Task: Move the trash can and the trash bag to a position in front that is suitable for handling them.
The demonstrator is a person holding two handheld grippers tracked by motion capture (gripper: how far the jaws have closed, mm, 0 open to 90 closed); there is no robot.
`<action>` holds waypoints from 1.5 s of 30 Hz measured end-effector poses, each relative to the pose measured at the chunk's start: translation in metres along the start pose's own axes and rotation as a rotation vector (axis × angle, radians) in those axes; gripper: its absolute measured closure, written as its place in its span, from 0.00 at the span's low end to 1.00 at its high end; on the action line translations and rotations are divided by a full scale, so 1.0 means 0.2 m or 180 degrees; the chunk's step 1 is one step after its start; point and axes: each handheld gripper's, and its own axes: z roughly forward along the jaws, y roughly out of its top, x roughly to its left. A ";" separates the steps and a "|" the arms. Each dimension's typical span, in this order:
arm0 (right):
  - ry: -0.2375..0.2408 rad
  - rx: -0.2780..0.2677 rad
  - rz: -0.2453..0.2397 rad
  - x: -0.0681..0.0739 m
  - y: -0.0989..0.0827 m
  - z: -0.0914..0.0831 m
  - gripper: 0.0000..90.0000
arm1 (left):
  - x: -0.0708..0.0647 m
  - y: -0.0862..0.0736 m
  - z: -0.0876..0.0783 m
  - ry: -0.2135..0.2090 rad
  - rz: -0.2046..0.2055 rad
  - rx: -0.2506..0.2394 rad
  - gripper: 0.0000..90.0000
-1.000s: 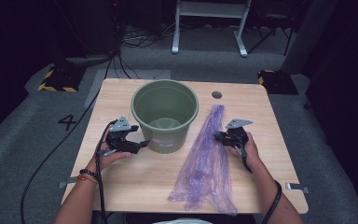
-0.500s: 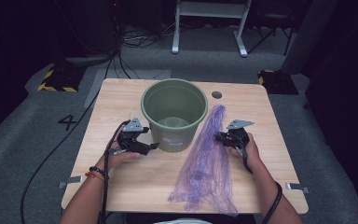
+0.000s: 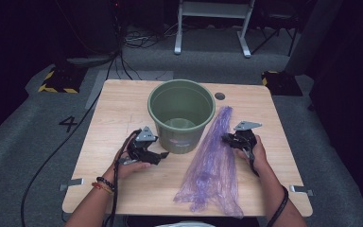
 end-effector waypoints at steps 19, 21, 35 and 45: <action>-0.0089 -0.0030 0.0000 0.00 0.00 0.00 0.76 | -0.40 0.06 0.24 -0.0506 0.0456 0.0150 0.23; -0.0089 -0.0031 -0.0008 0.00 0.00 0.00 0.75 | -0.43 0.07 0.26 -0.0544 0.0516 0.0166 0.23; -0.0095 -0.0053 -0.0005 0.01 -0.01 0.00 0.70 | -0.45 0.03 0.36 -0.0541 0.0595 0.0434 0.23; -0.0090 -0.0210 0.0085 0.01 0.01 -0.03 0.49 | -0.44 0.02 0.36 -0.0509 0.0677 0.0446 0.23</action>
